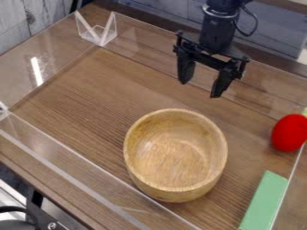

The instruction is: Move the red object to the right side of the table

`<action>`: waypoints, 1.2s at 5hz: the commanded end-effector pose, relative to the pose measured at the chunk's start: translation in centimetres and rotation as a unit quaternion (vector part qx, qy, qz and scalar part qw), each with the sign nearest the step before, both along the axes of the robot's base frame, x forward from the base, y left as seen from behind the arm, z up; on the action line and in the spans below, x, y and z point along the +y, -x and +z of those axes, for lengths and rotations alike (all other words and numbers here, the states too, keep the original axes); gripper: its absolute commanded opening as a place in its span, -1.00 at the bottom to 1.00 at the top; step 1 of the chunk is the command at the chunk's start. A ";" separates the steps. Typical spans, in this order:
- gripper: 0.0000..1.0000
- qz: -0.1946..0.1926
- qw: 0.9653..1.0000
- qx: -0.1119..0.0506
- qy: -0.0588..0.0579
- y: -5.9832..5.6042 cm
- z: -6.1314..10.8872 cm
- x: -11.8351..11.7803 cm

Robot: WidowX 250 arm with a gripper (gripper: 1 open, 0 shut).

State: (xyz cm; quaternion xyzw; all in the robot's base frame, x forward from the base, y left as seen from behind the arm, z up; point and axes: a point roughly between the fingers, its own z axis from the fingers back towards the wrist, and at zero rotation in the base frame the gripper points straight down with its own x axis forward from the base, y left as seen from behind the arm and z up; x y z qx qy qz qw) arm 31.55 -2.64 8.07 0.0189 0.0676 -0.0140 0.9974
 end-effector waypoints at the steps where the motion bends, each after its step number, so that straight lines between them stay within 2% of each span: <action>1: 1.00 -0.006 0.999 -0.040 -0.001 -0.5 2.0 0.2; 2: -1.00 -0.009 1.000 -0.028 -0.003 0.0 1.0 0.5; 3: 1.00 0.014 0.999 -0.034 -0.008 0.5 1.8 0.4; 4: 1.00 0.035 0.999 -0.040 -0.011 0.9 2.8 0.3; 5: 1.00 0.066 0.997 -0.044 -0.017 0.6 3.3 1.2; 6: 1.00 0.094 0.995 -0.038 -0.024 0.5 3.2 1.4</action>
